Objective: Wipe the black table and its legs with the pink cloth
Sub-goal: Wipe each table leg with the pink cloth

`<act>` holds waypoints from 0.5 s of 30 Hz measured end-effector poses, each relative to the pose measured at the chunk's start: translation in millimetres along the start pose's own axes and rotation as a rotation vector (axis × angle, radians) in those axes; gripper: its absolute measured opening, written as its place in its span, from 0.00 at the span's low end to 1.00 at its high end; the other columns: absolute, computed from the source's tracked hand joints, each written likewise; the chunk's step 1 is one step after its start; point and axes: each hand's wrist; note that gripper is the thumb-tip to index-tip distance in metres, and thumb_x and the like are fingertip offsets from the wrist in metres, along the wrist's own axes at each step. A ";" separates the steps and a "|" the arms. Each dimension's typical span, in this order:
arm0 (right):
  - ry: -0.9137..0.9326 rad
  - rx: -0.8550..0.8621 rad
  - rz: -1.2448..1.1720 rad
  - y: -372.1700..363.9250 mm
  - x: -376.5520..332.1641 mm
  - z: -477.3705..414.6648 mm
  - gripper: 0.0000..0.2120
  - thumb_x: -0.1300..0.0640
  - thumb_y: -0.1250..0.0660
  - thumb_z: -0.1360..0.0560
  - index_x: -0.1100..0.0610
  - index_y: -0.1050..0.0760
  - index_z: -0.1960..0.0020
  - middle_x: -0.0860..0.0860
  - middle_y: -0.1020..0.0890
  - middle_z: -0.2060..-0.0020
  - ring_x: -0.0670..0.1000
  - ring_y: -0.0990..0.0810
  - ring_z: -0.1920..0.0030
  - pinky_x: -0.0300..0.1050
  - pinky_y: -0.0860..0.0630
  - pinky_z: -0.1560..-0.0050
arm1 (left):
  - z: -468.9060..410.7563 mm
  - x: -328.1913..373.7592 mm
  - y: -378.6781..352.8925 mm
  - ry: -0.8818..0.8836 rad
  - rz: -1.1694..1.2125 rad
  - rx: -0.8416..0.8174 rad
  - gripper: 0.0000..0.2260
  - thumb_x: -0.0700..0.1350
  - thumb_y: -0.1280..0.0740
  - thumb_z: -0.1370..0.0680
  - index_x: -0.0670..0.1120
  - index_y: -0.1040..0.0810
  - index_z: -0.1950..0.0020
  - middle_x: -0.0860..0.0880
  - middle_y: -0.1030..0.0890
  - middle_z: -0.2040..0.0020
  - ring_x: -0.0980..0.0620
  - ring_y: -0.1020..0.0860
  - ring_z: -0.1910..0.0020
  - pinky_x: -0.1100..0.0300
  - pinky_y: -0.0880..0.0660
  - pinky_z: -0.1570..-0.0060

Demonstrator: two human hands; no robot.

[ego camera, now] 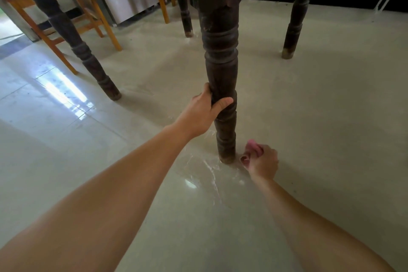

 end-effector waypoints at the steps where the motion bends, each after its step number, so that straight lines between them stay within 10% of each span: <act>1: -0.003 -0.015 0.000 -4.9 2.0 -2.0 0.09 0.56 0.30 0.26 0.55 0.20 0.47 0.55 0.20 0.50 0.56 0.19 0.56 0.52 0.20 0.50 | 0.0 0.1 -0.5 -0.001 0.003 0.003 0.25 0.57 0.39 0.21 0.46 0.38 0.29 0.46 0.23 0.37 0.47 0.23 0.46 0.58 0.28 0.49; 9: 0.095 -0.382 -0.025 -65.7 14.6 83.3 0.06 0.60 0.33 0.23 0.51 0.19 0.53 0.52 0.21 0.53 0.51 0.18 0.58 0.51 0.17 0.58 | 1.4 -0.9 1.1 -0.011 0.011 0.006 0.24 0.57 0.38 0.21 0.47 0.37 0.30 0.51 0.24 0.47 0.50 0.23 0.51 0.62 0.29 0.59; 15: -0.160 -0.169 -0.143 -19.3 -0.9 33.5 0.10 0.64 0.31 0.25 0.53 0.23 0.63 0.52 0.19 0.62 0.51 0.20 0.67 0.36 0.25 0.71 | 0.5 -4.2 2.1 -0.015 0.041 0.009 0.24 0.57 0.37 0.21 0.49 0.37 0.30 0.54 0.24 0.52 0.52 0.24 0.55 0.60 0.29 0.56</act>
Point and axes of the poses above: each hand's wrist, its own z-axis away from the middle knuckle, its own y-axis out of the back of the hand, x = y × z
